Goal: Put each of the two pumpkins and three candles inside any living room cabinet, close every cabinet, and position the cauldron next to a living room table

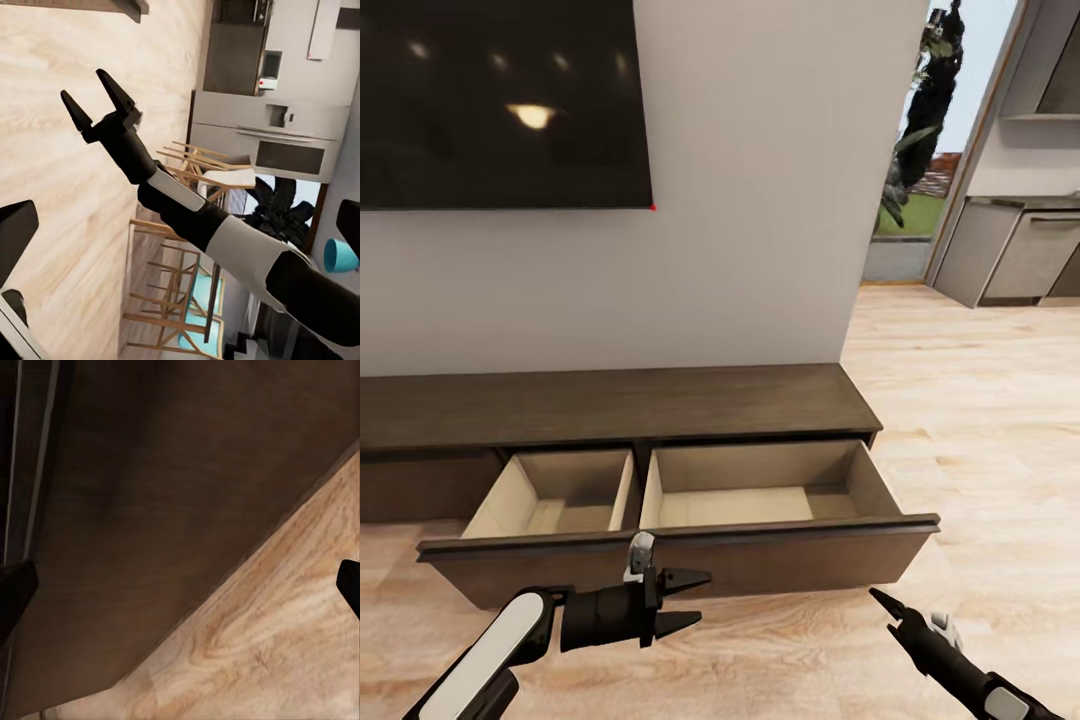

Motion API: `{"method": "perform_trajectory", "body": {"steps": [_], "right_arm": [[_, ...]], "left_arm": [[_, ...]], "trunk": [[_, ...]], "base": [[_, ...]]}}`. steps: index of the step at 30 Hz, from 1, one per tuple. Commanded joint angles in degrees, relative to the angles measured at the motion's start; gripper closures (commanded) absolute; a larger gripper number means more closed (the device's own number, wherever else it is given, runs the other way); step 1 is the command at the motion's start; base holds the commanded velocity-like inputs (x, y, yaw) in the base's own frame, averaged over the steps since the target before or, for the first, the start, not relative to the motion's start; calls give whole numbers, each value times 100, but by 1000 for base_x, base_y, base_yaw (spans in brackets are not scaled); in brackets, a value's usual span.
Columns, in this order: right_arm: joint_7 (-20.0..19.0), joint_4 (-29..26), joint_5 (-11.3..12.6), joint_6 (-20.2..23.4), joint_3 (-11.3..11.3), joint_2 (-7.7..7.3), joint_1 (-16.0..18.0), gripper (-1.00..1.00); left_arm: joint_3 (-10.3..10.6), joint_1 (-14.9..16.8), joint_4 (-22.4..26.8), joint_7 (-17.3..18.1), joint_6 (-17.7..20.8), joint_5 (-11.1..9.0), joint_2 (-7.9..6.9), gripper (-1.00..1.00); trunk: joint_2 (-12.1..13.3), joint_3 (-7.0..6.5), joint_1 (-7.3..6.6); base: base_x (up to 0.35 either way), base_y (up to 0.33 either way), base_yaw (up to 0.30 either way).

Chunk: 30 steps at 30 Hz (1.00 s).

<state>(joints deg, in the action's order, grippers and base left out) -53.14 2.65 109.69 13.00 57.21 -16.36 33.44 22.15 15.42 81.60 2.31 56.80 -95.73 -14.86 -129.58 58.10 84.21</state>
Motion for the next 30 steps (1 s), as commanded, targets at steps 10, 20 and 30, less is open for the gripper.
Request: {"method": "perform_trajectory", "body": {"steps": [10,20,30], "right_arm": [[383,12,53,44,45,35,5,-100],[422,13,52,40,47,37,5,-100],[494,14,51,36,45,36,5,-100]], "left_arm": [[-4,-4,66,27,0,19,-17,-100],[9,-4,67,24,-3,26,-9,-100],[-39,-4,72,31,4,19,-24,-100]], "trunk": [[40,-14,-24],[40,-14,-24],[40,-14,-24]], "base": [[-1,0,171],[-240,0,290],[-174,0,291]]}}
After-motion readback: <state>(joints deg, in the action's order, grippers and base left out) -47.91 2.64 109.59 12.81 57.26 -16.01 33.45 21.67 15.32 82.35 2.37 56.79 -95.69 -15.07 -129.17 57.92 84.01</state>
